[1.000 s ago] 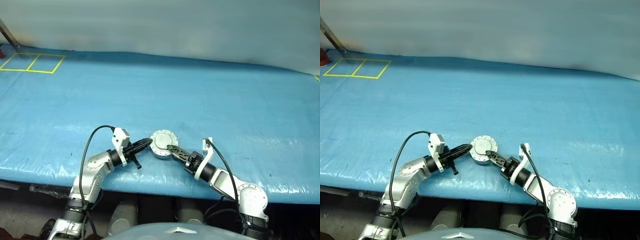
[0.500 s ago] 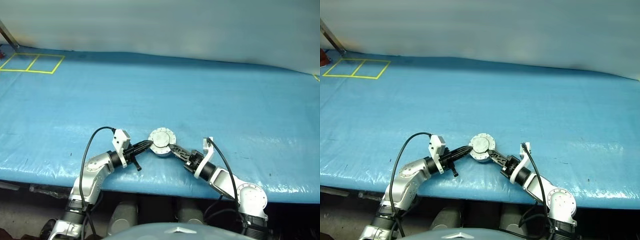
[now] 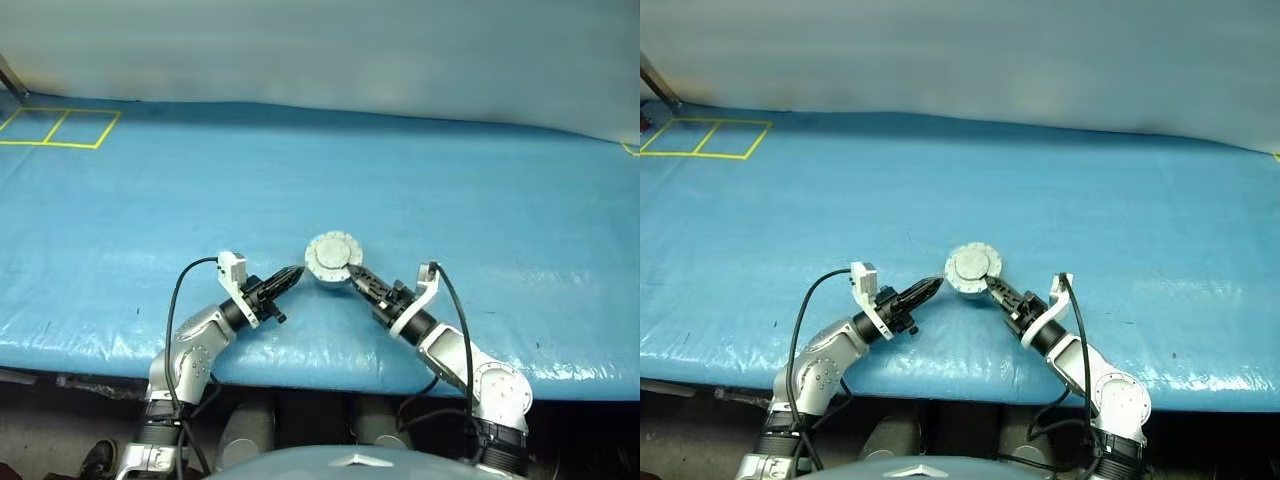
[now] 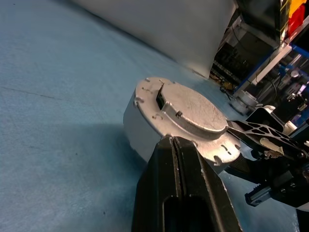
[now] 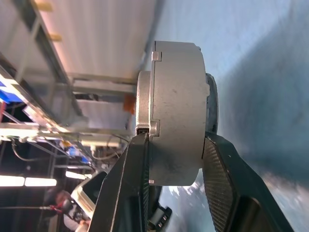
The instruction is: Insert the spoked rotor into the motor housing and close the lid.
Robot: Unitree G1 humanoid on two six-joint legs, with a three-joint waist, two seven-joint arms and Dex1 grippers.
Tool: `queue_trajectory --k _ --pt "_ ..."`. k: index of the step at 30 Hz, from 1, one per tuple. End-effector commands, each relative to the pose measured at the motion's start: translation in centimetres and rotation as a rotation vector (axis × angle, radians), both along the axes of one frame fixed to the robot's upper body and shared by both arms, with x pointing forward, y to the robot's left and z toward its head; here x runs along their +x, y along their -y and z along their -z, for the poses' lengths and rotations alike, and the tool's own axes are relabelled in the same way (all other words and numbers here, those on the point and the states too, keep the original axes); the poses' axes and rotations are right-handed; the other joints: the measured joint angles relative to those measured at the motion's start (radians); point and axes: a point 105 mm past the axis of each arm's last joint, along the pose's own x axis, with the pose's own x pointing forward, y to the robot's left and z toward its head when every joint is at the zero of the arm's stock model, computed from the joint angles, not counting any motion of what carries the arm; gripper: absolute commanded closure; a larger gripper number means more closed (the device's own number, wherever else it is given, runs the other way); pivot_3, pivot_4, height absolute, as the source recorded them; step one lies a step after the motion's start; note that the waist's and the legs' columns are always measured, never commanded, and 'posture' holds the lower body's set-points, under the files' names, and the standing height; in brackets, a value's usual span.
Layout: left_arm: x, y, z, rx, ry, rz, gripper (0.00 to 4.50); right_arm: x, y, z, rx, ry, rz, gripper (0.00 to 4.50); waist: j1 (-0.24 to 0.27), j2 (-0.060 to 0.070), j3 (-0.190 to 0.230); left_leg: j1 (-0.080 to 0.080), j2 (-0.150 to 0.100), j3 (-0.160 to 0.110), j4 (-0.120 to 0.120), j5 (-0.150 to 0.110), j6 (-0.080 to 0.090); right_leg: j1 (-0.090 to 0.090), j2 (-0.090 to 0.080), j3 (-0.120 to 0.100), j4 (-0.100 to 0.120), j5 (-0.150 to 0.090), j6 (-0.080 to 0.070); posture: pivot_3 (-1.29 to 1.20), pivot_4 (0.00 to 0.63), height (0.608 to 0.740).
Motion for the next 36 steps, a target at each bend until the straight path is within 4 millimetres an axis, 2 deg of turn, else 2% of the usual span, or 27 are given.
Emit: queue_trajectory --k 1,6,9,12,17,21,27,32,36 --pt "0.8 -0.6 -2.3 -0.165 0.022 -0.086 3.58 0.6 0.3 -5.0 0.118 0.178 0.026 3.32 -0.002 0.000 0.000 0.000 0.000 0.000 0.000 0.000 0.000 0.000 0.000 0.000 0.000 0.000 0.000 0.00 0.150 0.740" --pt "0.4 0.2 -3.5 -0.373 -0.049 -0.062 1.90 0.8 0.3 -7.3 0.153 0.258 0.020 3.32 -0.005 0.000 0.000 0.000 0.000 0.000 0.000 0.000 0.000 0.000 0.000 0.000 0.000 0.000 0.000 0.00 0.150 0.740" --pt "-0.1 0.9 -4.1 -0.450 -0.080 0.003 0.86 0.7 -0.1 -7.8 0.152 0.276 -0.008 3.32 -0.005 0.000 0.000 0.000 0.000 0.000 0.000 0.000 0.000 0.001 0.000 0.000 0.000 0.000 0.000 0.00 0.150 0.740" --pt "-0.4 1.3 -4.5 -0.515 -0.119 0.055 0.01 0.5 -0.6 -7.8 0.138 0.278 -0.035 3.32 -0.006 0.000 0.000 0.000 0.000 0.000 0.000 0.000 0.000 0.001 0.001 0.000 0.000 0.000 0.000 0.00 0.150 0.740" --pt "-0.8 2.0 -4.7 -0.558 -0.163 0.131 0.01 0.1 -1.5 -7.3 0.130 0.261 -0.076 3.32 -0.006 0.000 0.000 0.000 0.000 0.000 0.001 0.000 0.000 0.001 0.001 0.001 0.000 0.000 0.000 0.00 0.150 0.740" --pt "-0.4 2.5 -4.2 -0.575 -0.196 0.131 0.01 -1.0 -3.1 -6.9 0.112 0.258 -0.146 3.32 -0.005 0.000 0.000 0.000 0.000 0.000 0.001 0.000 0.000 0.001 0.001 0.001 0.000 0.000 0.000 0.00 0.150 0.740" --pt "0.0 3.1 -4.7 -0.599 -0.184 0.143 0.01 -2.2 -4.4 -5.9 0.059 0.250 -0.229 3.32 -0.005 0.000 0.000 0.000 0.000 0.000 0.001 0.000 0.000 0.001 0.001 0.001 0.000 0.000 0.000 0.00 0.150 0.740" --pt "0.2 3.8 -4.3 -0.557 -0.178 0.140 0.01 -2.3 -4.5 -6.0 0.048 0.260 -0.233 3.32 -0.004 0.000 0.000 0.000 0.000 0.000 0.001 0.000 0.000 0.001 0.001 0.001 0.000 0.000 0.000 0.00 0.150 0.740" --pt "0.6 3.3 -4.3 -0.588 -0.171 0.095 0.90 -1.9 -4.1 -5.9 0.041 0.252 -0.208 3.32 -0.003 0.000 0.001 0.000 0.000 0.000 0.002 0.000 0.000 0.001 0.001 0.001 0.000 0.000 0.000 0.00 0.150 0.740"
